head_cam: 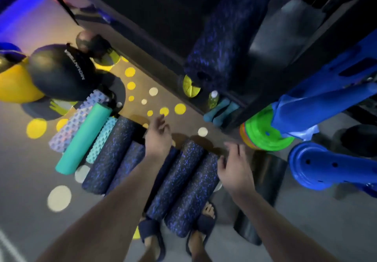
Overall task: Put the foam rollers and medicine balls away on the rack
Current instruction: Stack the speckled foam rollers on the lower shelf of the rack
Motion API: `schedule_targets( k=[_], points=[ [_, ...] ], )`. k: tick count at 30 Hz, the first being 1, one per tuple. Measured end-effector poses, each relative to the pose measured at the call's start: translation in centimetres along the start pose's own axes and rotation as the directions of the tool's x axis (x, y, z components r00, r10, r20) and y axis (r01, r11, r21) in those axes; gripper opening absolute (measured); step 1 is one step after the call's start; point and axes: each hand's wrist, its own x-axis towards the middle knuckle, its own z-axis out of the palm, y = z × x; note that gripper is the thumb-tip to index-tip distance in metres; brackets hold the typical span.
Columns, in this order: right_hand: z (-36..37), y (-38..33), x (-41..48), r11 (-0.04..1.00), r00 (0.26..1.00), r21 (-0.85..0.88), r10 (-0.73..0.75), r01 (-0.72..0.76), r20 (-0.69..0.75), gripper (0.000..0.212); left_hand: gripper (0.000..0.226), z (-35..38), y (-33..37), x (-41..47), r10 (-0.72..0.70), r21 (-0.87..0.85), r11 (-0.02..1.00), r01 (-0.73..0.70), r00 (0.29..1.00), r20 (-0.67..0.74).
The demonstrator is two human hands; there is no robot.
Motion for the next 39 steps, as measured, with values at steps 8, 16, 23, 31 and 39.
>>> schedule_targets(
  k=[8,16,23,31,39],
  points=[
    [15.8,-2.3,-10.3,0.965,0.693,-0.118,0.251,-0.234,0.676,0.049,0.058,-9.2,-24.0,-5.3,-0.407,0.359,0.861,0.360,0.911,0.062],
    [34.0,-3.5,-8.5,0.569,0.425,0.061,0.534,-0.820,0.731,0.104,0.117,-10.1,-36.5,1.9,-0.435,0.591,0.781,0.201,0.855,0.284],
    [43.4,-1.1,-8.1,0.363,0.382,0.212,0.500,-0.907,0.777,0.120,0.160,-8.5,-44.2,5.4,-0.461,0.638,0.749,0.180,0.833,0.305],
    [23.8,-11.4,-10.0,0.415,0.599,0.438,0.456,-0.798,0.659,0.077,0.137,-16.0,-26.8,-2.7,-0.320,0.128,0.948,0.293,0.877,0.358],
    [2.3,-19.1,-2.8,0.528,0.858,0.682,0.385,-0.507,0.340,0.050,0.130,-17.0,-0.5,-3.2,-0.007,0.014,1.000,0.001,0.907,0.421]
  ],
)
